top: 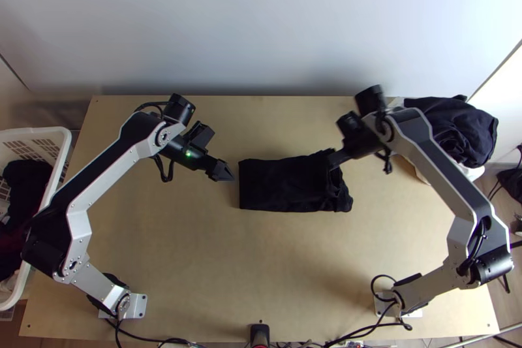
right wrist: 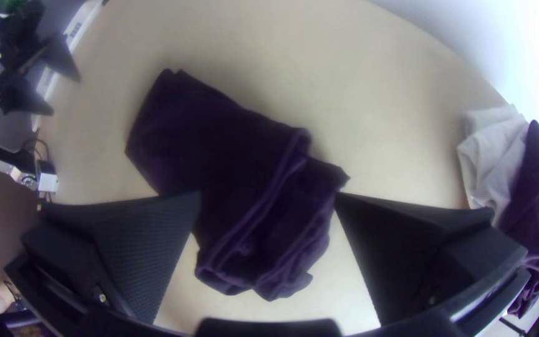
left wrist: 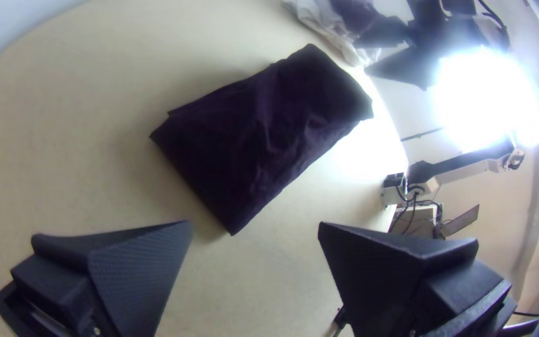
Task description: Fold the t-shirt
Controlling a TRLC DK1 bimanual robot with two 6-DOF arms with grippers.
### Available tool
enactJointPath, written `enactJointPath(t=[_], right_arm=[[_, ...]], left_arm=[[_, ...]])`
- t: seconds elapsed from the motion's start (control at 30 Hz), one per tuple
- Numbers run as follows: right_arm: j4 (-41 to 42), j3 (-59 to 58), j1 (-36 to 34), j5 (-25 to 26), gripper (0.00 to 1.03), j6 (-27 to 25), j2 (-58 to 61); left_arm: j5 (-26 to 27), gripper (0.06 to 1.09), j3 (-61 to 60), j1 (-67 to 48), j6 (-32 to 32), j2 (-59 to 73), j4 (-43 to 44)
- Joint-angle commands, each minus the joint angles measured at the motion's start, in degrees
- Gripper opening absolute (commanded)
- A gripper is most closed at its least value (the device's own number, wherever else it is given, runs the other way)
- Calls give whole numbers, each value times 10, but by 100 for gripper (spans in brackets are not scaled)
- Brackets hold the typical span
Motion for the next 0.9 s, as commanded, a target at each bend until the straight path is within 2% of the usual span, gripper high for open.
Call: enactJointPath(t=[0.0,0.2,0.43,0.6,0.87], right_arm=[[-5,-8,80,1,99,1,2],[-11,-44,99,-2,99,-3,15],[28,-158,16,-10,99,-26,11],[69,-213,-15,-10,99,-38,17],[72,-190,-17,-9,99,-44,-33]], left_arm=[[-13,104,2,-7,-9,12,13],[-32,104,15,-20,-10,41,19],[-46,104,37,-51,-23,90,46],[-52,104,35,-74,-30,114,61],[-63,104,24,-81,-32,122,70]])
